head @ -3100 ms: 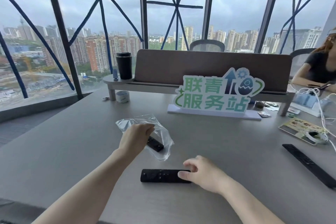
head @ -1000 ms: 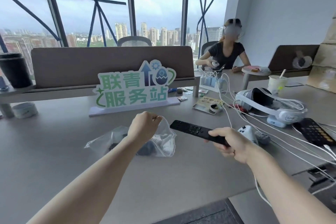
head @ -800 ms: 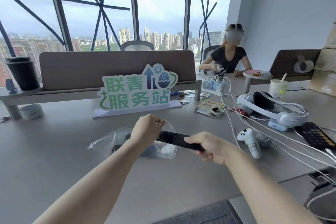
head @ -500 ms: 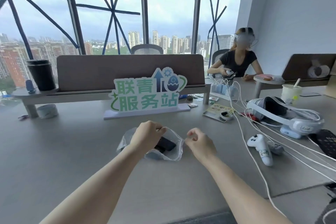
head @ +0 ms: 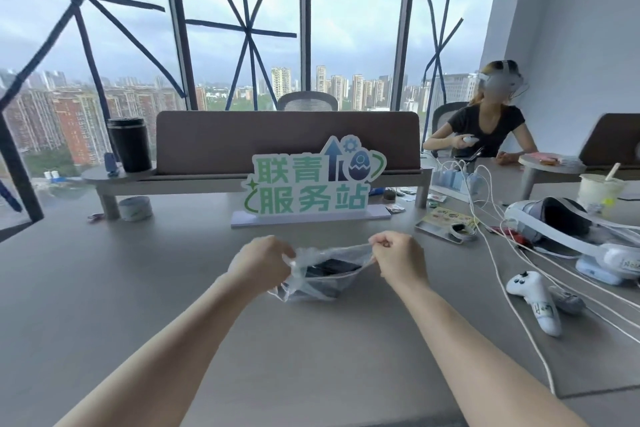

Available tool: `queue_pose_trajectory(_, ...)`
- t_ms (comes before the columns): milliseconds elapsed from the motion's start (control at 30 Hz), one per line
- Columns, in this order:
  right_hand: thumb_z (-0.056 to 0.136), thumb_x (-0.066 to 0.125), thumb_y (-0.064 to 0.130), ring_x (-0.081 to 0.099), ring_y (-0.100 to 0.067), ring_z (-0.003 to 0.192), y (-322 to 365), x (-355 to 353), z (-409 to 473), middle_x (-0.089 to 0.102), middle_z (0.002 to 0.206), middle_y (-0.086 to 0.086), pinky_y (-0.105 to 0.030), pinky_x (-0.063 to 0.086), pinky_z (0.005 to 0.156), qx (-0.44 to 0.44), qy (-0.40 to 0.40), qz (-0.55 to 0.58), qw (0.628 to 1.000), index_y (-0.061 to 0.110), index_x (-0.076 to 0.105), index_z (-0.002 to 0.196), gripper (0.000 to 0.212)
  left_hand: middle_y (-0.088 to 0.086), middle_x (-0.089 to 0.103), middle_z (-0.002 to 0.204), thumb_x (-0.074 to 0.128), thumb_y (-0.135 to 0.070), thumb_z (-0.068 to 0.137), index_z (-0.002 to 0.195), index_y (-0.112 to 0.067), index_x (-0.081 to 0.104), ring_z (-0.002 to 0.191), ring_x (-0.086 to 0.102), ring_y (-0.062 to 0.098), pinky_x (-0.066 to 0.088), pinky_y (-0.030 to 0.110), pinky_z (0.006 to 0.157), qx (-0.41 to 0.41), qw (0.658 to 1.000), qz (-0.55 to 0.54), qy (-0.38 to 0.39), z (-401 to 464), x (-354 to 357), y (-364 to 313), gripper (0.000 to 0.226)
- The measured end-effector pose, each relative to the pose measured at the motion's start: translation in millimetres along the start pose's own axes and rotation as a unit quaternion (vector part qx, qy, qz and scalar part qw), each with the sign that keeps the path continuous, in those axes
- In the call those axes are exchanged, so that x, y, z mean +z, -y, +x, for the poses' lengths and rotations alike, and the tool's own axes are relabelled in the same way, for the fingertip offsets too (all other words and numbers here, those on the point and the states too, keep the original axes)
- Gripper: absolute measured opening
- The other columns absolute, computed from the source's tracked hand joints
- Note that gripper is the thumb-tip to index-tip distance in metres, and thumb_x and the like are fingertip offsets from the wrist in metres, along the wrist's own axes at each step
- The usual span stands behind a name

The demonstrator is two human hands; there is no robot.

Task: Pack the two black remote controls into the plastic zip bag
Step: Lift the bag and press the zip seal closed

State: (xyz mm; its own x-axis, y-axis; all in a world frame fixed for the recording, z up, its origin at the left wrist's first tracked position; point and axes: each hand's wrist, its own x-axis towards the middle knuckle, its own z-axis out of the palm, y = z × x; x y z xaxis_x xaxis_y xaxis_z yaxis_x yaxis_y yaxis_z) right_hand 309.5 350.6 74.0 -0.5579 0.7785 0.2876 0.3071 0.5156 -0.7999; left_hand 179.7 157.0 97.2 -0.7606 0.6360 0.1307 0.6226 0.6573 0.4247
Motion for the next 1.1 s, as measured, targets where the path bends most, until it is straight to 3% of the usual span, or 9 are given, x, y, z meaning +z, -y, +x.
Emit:
queue_pose_trajectory(133, 0.085, 0.060, 0.012, 0.056, -0.007, 0.047, 55, -23, 7, 0.074, 0.064, -0.002, -0.032, 0.053, 0.061, -0.032, -0.032, 0.094, 0.995, 0.014, 0.081, 0.089, 0.021, 0.008, 0.072, 0.075, 0.059, -0.004, 0.080, 0.085, -0.014, 0.072, 0.042, 0.067, 0.018, 0.054, 0.024, 0.042, -0.025, 0.963, -0.232, -0.134, 15, -58, -10, 0.017)
queue_pose_trajectory(300, 0.082, 0.059, 0.007, 0.049, -0.014, 0.039, 130, -59, 13, 0.067, 0.057, -0.004, -0.026, 0.042, 0.042, -0.043, -0.063, 0.236, 0.969, 0.011, 0.078, 0.079, 0.020, 0.012, 0.068, 0.075, 0.072, 0.002, 0.077, 0.083, -0.005, 0.072, 0.046, 0.066, 0.011, 0.058, 0.021, 0.052, 0.003, 0.882, -0.443, -0.163, 25, -132, -27, 0.010)
queue_pose_trajectory(467, 0.080, 0.062, 0.007, 0.048, -0.015, 0.041, 142, -70, 7, 0.067, 0.062, -0.006, -0.023, 0.043, 0.040, -0.017, -0.033, 0.228, 0.973, 0.005, 0.075, 0.074, 0.014, 0.011, 0.071, 0.079, 0.078, -0.007, 0.074, 0.082, -0.010, 0.076, 0.064, 0.067, 0.012, 0.059, 0.020, 0.069, 0.025, 0.879, -0.458, -0.128, 22, -137, -18, 0.009)
queue_pose_trajectory(600, 0.081, 0.063, 0.004, 0.054, -0.016, 0.041, 130, -70, 3, 0.066, 0.061, -0.008, -0.023, 0.050, 0.039, -0.010, 0.011, 0.189, 0.982, 0.005, 0.071, 0.065, 0.018, 0.006, 0.074, 0.083, 0.079, 0.000, 0.069, 0.086, -0.017, 0.075, 0.078, 0.066, 0.013, 0.054, 0.015, 0.077, 0.052, 0.914, -0.392, -0.093, 12, -113, -4, 0.024)
queue_pose_trajectory(667, 0.081, 0.064, 0.003, 0.056, -0.018, 0.040, 126, -72, 2, 0.066, 0.058, -0.009, -0.026, 0.054, 0.042, -0.022, 0.016, 0.172, 0.985, -0.002, 0.072, 0.067, 0.017, 0.000, 0.073, 0.077, 0.077, 0.005, 0.068, 0.081, -0.022, 0.075, 0.076, 0.065, 0.013, 0.055, 0.021, 0.078, 0.053, 0.929, -0.347, -0.114, 12, -101, 2, 0.030)
queue_pose_trajectory(767, 0.079, 0.064, 0.002, 0.052, -0.024, 0.044, 124, -78, 3, 0.060, 0.054, -0.010, -0.030, 0.048, 0.045, -0.036, 0.005, 0.145, 0.989, -0.010, 0.071, 0.071, 0.017, -0.009, 0.066, 0.050, 0.074, -0.003, 0.075, 0.069, -0.018, 0.075, 0.051, 0.062, 0.007, 0.053, 0.018, 0.057, 0.044, 0.931, -0.324, -0.160, 12, -90, 6, 0.017)
queue_pose_trajectory(900, 0.073, 0.059, 0.015, 0.052, -0.027, 0.053, 126, -88, 2, 0.055, 0.052, -0.011, -0.035, 0.045, 0.055, -0.079, -0.044, -0.021, 0.996, -0.004, 0.070, 0.073, 0.022, -0.010, 0.066, 0.050, 0.074, -0.010, 0.078, 0.070, -0.015, 0.073, 0.040, 0.055, 0.004, 0.043, 0.015, 0.040, 0.018, 0.899, -0.401, -0.174, 5, -88, -2, 0.009)
queue_pose_trajectory(1033, 0.084, 0.056, 0.028, 0.064, -0.030, 0.091, 135, -96, -14, 0.070, 0.086, -0.005, -0.037, 0.049, 0.072, -0.158, -0.090, -0.160, 0.970, 0.018, 0.075, 0.080, 0.021, -0.010, 0.063, 0.048, 0.076, -0.012, 0.075, 0.075, -0.011, 0.075, 0.039, 0.048, 0.004, 0.035, 0.015, 0.039, 0.026, 0.873, -0.457, -0.168, -1, -93, -25, 0.002)
queue_pose_trajectory(1100, 0.088, 0.059, 0.043, 0.056, -0.022, 0.111, 147, -92, -22, 0.067, 0.111, 0.002, -0.040, 0.044, 0.091, -0.257, -0.028, -0.160, 0.953, 0.026, 0.075, 0.102, 0.027, -0.011, 0.061, 0.047, 0.076, -0.012, 0.075, 0.075, -0.010, 0.075, 0.039, 0.046, 0.005, 0.036, 0.016, 0.040, 0.053, 0.881, -0.447, -0.147, -4, -95, -41, 0.002)
